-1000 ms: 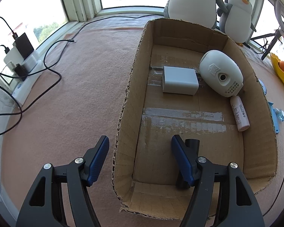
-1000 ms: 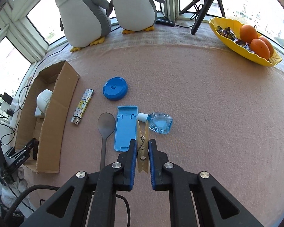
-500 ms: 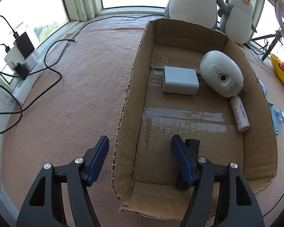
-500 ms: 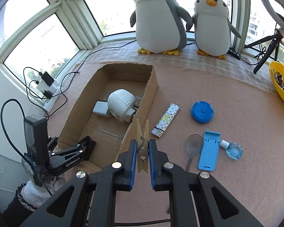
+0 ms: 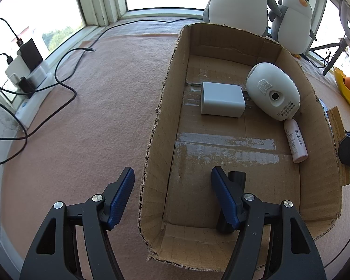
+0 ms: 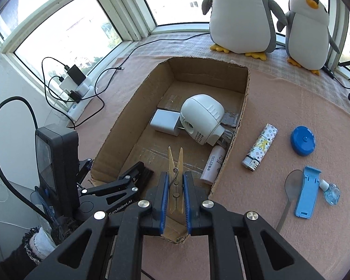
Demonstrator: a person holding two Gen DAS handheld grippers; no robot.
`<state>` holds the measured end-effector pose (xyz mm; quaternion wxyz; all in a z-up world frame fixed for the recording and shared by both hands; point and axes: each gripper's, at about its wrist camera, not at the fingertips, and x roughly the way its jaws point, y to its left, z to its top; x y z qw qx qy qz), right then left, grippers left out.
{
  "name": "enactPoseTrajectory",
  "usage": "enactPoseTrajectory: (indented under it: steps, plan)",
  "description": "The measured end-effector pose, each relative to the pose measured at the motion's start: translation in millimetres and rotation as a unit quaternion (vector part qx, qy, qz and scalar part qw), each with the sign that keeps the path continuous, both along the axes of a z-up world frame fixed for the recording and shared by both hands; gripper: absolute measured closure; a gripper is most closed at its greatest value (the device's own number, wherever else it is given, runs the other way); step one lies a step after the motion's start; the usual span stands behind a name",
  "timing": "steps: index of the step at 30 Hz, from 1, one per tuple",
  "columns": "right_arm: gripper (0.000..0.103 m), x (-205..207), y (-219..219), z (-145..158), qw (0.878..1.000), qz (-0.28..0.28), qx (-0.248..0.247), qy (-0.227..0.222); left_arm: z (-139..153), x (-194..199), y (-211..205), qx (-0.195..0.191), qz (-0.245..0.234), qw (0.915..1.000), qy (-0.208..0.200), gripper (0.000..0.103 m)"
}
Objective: Organize rigid objects
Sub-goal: 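Lower the clothespin into the box and open the right gripper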
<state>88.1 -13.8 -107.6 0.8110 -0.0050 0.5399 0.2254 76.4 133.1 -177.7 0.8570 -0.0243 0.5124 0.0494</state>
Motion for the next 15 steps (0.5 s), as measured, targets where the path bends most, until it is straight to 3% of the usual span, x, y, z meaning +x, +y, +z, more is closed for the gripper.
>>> enactPoseTrajectory:
  steps: [5, 7, 8, 9, 15]
  plan:
    - [0.091, -1, 3, 1, 1.000, 0.005, -0.002, -0.005, 0, 0, 0, 0.000, 0.000, 1.0000, 0.000, 0.034]
    - [0.074, -1, 2, 3, 1.000, 0.007, 0.006, -0.007, 0, 0, 0, 0.000, 0.000, 1.0000, 0.000, 0.034]
    - [0.055, -1, 1, 4, 1.000, 0.006, 0.008, -0.011, 0, 0, 0, 0.000, 0.000, 1.0000, 0.000, 0.034]
    - [0.043, -2, 0, 7, 1.000, 0.004, 0.008, -0.020, 0, 0, 0, 0.000, 0.000, 1.0000, 0.000, 0.033]
    - [0.039, -3, -6, 16, 0.999, -0.006, 0.011, -0.038, 0, 0, 1, 0.002, 0.000, 1.0000, 0.000, 0.033]
